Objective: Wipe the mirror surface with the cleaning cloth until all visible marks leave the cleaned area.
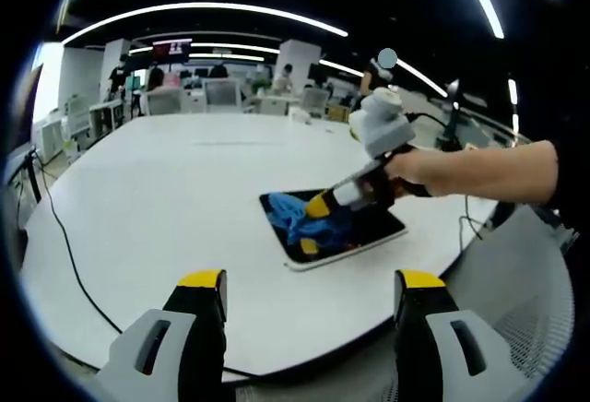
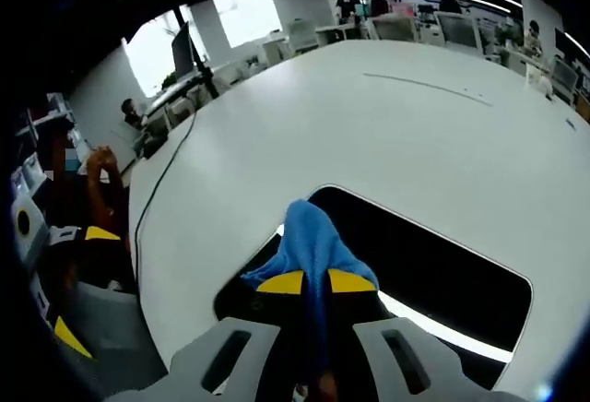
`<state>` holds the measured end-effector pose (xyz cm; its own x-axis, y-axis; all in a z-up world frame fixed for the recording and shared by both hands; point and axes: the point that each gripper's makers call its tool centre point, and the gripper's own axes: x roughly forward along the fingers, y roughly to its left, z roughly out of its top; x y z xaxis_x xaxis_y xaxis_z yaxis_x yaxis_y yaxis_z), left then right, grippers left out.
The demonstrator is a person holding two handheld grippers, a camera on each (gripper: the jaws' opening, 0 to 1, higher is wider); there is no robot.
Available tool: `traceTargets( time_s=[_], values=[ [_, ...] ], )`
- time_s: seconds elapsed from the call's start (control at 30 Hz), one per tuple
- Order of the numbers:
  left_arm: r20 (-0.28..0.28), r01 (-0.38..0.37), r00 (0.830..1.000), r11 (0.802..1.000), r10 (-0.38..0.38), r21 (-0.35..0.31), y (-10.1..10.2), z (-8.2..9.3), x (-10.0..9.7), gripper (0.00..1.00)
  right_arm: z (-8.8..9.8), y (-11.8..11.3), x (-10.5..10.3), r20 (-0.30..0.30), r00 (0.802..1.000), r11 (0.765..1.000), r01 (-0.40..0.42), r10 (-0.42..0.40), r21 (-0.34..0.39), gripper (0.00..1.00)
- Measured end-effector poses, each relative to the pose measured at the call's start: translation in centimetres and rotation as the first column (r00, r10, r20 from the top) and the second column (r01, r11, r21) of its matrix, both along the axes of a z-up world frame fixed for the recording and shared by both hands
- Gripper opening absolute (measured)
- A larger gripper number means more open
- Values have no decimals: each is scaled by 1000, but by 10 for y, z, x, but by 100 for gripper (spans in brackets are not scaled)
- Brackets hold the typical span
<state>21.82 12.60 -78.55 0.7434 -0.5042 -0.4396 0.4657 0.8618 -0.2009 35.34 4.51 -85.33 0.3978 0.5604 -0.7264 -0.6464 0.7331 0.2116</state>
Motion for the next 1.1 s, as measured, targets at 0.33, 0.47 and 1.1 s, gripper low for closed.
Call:
traceTargets(
  time_s=[0.33,0.47,1.1],
  values=[
    [-10,12,1000,1000,-12,5,-2,-2,-1,74,0,1,-17,-4,1000,1000,-4,5,17,2],
    [-10,17,1000,1000,-17,2,-3,-2,-1,74,0,1,-23,-1,1000,1000,-13,13,5,2],
    [-4,8,1000,1000,-8,1,-1,-1,0,74,0,0,-46,-29,999,1000,-28,28,-14,2]
  ],
)
